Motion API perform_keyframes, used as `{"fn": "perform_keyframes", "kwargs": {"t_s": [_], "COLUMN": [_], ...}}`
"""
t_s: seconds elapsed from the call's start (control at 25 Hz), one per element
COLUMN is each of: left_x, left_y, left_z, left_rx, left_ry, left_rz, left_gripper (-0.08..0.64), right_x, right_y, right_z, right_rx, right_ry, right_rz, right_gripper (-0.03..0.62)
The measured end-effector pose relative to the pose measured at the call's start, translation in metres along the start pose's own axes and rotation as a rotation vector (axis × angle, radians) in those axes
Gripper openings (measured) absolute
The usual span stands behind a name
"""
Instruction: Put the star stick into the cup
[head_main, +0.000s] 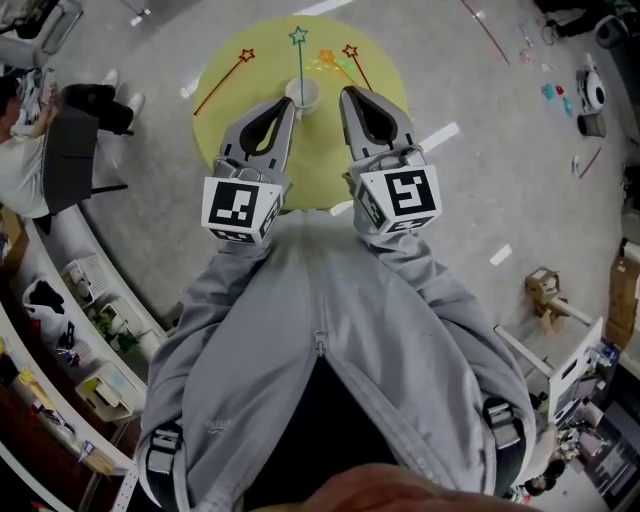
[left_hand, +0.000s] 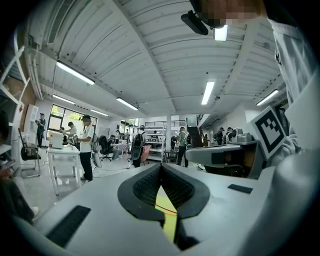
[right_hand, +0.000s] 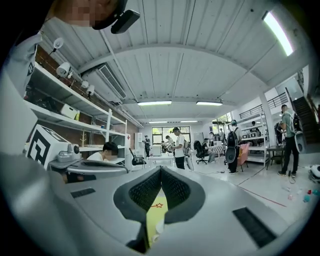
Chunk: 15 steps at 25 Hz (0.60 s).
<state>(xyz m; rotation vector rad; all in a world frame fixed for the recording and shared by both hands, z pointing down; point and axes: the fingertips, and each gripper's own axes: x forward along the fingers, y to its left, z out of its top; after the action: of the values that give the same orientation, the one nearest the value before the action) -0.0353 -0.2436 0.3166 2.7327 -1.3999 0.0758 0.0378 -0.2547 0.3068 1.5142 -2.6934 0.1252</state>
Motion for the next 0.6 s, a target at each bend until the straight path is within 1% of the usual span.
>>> {"fn": "perform_keyframes", "kwargs": {"t_s": [0.28, 0.44, 0.6], "left_x": [-0.018, -0.024, -0.028], "left_y": [-0.015, -0.017, -0.020], "left_z": [0.022, 0.023, 0.022], "left_rx": [0.014, 0.025, 0.028], "left_ry": [-0.014, -0.019, -0.009], "left_rz": [0.039, 0.057, 0.064], "left_gripper": [0.017, 0.017, 0.017], "right_x": [-0.027, -0.035, -0.037], "right_y": [0.011, 0.015, 0.020], "right_z": [0.028, 0.025, 0.026], "right_rx": [-0.033, -0.031, -0.037], "right_ry": [-0.081, -0.057, -0.070], "right_rz": [-0.005, -0.003, 0.015], "right_gripper": [0.032, 0.032, 0.032]}}
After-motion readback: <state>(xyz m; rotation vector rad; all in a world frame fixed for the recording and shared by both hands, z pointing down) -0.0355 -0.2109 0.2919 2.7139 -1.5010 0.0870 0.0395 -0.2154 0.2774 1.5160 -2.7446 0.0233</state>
